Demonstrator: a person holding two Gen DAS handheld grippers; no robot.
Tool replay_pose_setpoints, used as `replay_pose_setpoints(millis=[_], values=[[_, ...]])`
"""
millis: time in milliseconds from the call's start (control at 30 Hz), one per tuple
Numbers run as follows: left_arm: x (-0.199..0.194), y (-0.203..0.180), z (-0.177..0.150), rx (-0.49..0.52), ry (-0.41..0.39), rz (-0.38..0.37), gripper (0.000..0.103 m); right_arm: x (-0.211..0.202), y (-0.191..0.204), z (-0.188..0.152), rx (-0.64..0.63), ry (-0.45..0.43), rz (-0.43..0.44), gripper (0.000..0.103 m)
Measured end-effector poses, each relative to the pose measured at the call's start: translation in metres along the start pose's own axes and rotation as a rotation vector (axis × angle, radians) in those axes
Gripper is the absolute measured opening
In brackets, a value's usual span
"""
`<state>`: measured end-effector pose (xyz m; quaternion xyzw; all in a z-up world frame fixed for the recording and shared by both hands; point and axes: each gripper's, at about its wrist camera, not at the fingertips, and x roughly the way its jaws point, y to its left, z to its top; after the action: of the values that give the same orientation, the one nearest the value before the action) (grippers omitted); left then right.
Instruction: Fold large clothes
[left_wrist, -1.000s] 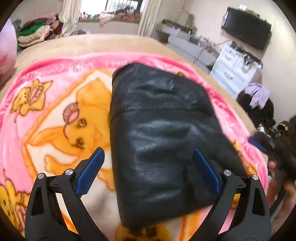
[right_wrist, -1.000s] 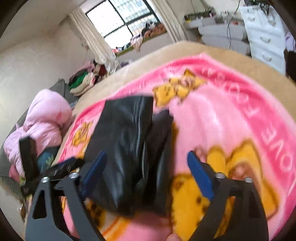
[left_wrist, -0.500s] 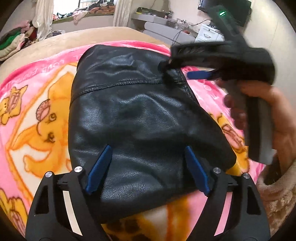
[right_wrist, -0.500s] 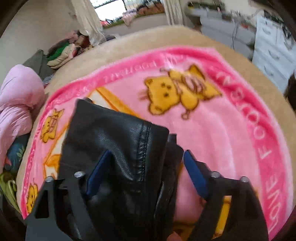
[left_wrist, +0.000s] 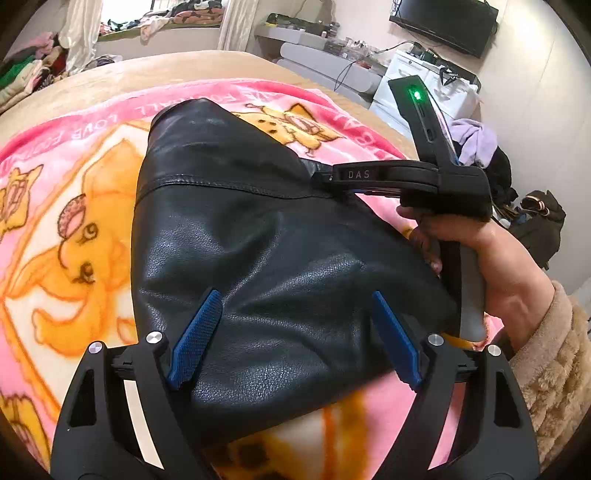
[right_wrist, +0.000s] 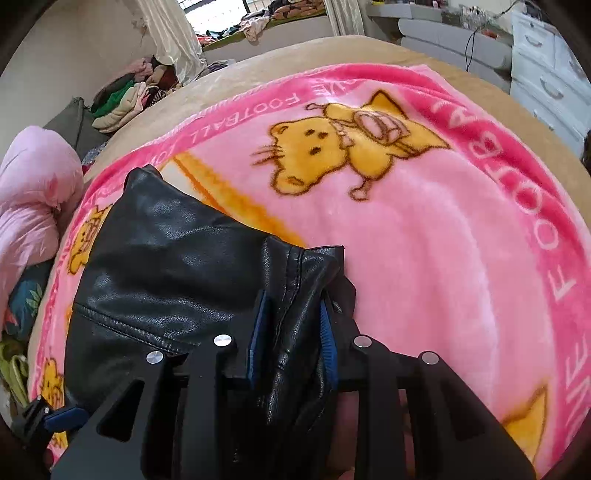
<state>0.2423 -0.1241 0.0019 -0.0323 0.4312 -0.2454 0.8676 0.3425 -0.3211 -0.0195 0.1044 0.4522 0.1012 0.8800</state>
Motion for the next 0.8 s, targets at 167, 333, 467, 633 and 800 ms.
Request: replay_pose_setpoints(millis=[167, 333, 467, 633, 800], values=[[-0.005, 0.000, -0.003, -0.005, -0.002, 0.001, 0.075, -0.012, 0.002, -0.006, 0.012, -0.038, -0.002, 0.029], [-0.010, 0.001, -0.006, -0.017, -0.004, -0.009, 0.075, -0.026, 0.007, -0.010, 0.006, -0.043, -0.012, 0.047], [-0.013, 0.002, -0.007, -0.034, -0.006, -0.016, 0.076, -0.039, 0.008, -0.017, 0.001, -0.050, -0.024, 0.053], [-0.025, 0.000, -0.012, -0.041, -0.024, 0.001, 0.079, -0.065, 0.012, -0.027, -0.021, -0.075, -0.005, 0.069], [-0.041, 0.001, -0.020, -0.061, -0.050, 0.016, 0.093, -0.108, 0.021, -0.049, -0.047, -0.161, 0.039, 0.096]])
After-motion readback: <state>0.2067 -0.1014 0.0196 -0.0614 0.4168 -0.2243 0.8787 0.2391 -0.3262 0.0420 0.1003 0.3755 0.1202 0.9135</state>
